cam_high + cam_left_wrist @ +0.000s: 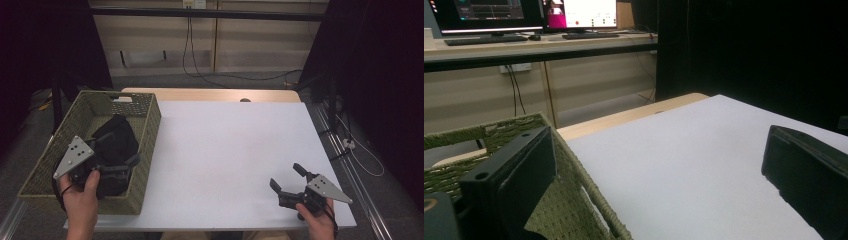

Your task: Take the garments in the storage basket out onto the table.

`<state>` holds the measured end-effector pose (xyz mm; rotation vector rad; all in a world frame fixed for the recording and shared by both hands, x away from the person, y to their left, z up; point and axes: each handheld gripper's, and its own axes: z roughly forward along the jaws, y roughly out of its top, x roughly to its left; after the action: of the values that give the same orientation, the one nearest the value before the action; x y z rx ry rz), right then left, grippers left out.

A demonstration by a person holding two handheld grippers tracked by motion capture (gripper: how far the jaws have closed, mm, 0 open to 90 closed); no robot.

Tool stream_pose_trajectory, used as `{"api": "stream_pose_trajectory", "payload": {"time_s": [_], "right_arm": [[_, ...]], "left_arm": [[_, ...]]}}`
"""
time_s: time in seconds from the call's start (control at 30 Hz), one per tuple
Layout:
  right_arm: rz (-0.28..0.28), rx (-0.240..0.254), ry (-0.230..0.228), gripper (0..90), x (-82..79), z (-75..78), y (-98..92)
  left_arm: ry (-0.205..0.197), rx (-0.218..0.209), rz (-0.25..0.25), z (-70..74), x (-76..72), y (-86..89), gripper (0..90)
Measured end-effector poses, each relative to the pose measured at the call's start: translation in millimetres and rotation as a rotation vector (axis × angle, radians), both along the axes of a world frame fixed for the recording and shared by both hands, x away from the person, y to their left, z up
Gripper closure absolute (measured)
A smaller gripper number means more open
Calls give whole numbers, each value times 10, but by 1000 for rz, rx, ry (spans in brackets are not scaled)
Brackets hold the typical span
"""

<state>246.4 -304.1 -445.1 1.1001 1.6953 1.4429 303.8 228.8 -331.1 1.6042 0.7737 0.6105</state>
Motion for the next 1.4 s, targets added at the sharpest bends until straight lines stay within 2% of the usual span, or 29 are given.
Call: {"api": "stream_pose_trajectory", "payload": {"time_s": [0.4, 0.77, 0.87, 1.03, 1.13, 1.2, 1.23, 1.27, 1.4], "right_arm": [[2, -1, 5, 20, -12, -1, -17], [0, 1, 3, 21, -44, 3, -47], [-3, 3, 0, 21, -52, 10, -56], [-2, 0, 0, 22, -55, 10, -55], [-1, -1, 0, 22, -59, 9, -47], [1, -4, -2, 23, -63, 12, -46], [1, -4, -2, 23, -63, 12, -46], [1, -5, -5, 23, -66, 13, -48], [0, -4, -2, 23, -64, 9, -48]], "left_arm": [[11, 6, 6, 9, 6, 24, 10], [24, 42, 27, 52, 104, 80, 11], [36, 63, 38, 68, 186, 118, 12], [75, 50, 29, 76, 275, 159, 13], [81, 97, 60, 70, 347, 199, 14], [107, 120, 71, 64, 427, 257, 17], [107, 120, 71, 64, 427, 257, 16], [117, 155, 79, 67, 481, 285, 16], [138, 186, 85, 75, 593, 339, 17]]}}
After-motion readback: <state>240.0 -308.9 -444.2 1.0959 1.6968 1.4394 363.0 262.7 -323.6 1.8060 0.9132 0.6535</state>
